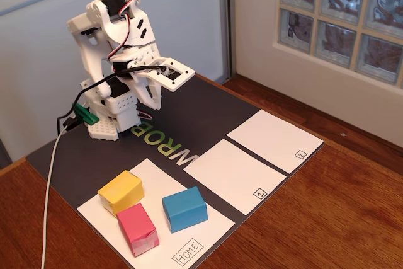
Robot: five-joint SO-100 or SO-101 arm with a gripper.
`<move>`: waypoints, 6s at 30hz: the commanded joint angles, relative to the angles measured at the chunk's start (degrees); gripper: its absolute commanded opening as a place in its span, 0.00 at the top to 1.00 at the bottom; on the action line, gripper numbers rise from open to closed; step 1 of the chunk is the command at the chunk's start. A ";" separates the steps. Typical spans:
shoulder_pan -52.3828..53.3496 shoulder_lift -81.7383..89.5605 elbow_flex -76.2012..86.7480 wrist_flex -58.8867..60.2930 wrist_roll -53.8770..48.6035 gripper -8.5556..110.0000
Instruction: Move box blue to zone 1
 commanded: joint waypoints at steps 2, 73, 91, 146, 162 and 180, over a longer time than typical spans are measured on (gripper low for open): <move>2.29 -4.22 -6.94 0.18 -4.66 0.93; 5.01 -72.77 -73.12 21.36 -64.07 0.93; 6.68 -81.91 -79.28 21.36 -67.76 0.93; 4.57 -83.94 -61.96 13.89 -62.84 0.60; 6.33 -86.40 -71.10 14.24 -62.84 0.93; -1.85 -68.03 -70.14 21.45 -50.36 0.93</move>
